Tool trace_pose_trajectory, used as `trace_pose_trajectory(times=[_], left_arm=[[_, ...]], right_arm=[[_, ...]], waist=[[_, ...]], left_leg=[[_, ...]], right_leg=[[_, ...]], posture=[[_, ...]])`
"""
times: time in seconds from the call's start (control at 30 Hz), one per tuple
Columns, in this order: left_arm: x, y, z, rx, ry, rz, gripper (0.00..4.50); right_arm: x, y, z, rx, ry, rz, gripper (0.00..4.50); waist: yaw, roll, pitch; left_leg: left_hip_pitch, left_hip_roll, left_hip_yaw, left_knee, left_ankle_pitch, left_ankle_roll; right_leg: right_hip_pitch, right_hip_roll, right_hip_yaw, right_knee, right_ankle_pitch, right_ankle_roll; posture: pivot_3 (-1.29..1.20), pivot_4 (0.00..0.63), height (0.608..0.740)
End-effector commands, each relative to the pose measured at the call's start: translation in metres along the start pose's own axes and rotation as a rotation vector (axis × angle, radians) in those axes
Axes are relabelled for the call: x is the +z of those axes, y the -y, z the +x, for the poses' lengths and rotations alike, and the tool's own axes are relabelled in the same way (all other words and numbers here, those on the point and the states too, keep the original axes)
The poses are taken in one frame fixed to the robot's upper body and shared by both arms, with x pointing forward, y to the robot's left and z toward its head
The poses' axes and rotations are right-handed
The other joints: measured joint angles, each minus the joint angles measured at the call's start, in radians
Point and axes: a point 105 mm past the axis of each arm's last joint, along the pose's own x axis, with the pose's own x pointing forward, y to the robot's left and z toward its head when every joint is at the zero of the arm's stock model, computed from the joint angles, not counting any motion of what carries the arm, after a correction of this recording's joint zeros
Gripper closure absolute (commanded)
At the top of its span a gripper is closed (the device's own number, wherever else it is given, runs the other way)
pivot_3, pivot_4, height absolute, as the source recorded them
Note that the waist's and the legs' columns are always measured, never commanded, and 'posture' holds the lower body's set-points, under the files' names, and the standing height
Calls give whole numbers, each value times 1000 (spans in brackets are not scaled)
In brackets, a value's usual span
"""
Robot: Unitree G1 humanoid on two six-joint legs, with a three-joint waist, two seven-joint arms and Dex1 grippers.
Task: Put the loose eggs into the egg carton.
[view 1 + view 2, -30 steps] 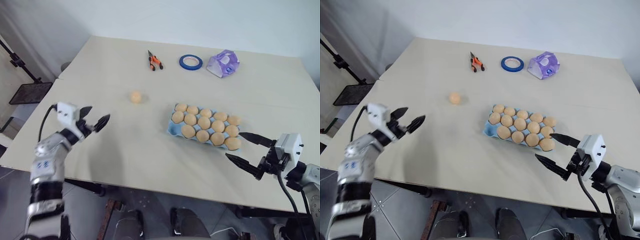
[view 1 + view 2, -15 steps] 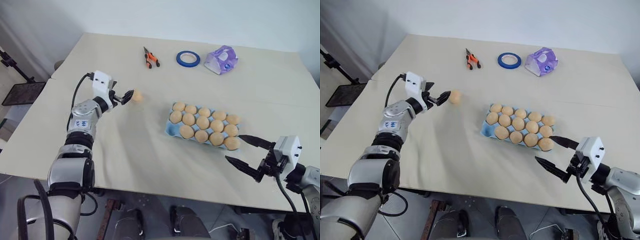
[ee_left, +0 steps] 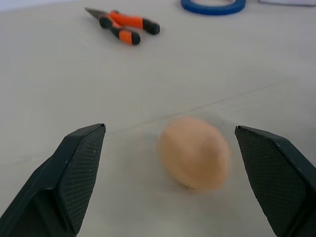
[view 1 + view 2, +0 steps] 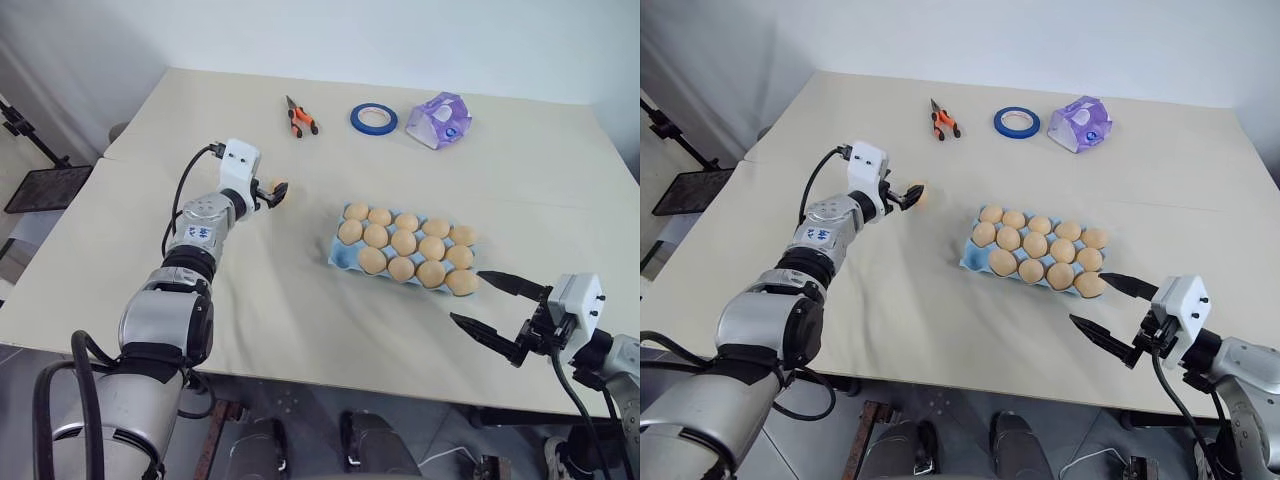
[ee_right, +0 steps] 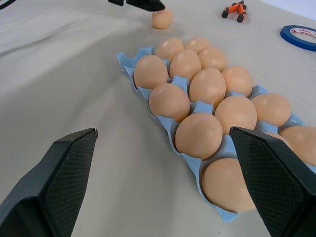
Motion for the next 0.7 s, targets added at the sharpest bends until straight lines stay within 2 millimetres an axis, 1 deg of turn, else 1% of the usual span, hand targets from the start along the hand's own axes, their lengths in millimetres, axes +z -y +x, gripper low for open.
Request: trace_pose_trajectory(times=[0.03, 0.13, 0.43, 0.53, 0.7], left_arm=[[22, 3, 3, -13, 62, -5, 21], [27, 7, 5, -14, 77, 12, 21], [28, 17, 10, -6, 61, 8, 21], [28, 15, 11, 24, 52, -1, 21], [19, 13, 12, 54, -5, -42, 21]], right_arm=[[11, 2, -3, -1, 16, -31, 0], [11, 2, -3, 0, 14, -32, 0], [10, 2, -3, -4, 9, -32, 0], [11, 3, -4, -8, 9, -33, 0], [11, 3, -4, -13, 8, -34, 0]], waist=[[0, 0, 0], [1, 0, 0], [0, 0, 0], [0, 0, 0], [0, 0, 0]], left_leg=[[0, 0, 0, 0, 0, 0], [0, 0, 0, 0, 0, 0], [0, -1, 1, 1, 0, 0], [0, -1, 1, 1, 0, 0], [0, -1, 1, 2, 0, -1]], right_leg=[[0, 0, 0, 0, 0, 0], [0, 1, 0, 0, 0, 0], [0, 1, 0, 1, 0, 0], [0, 1, 0, 1, 0, 0], [0, 2, 0, 3, 0, 0]], posture=[[0, 150, 740], [0, 150, 740], [0, 150, 740], [0, 150, 740], [0, 150, 740]])
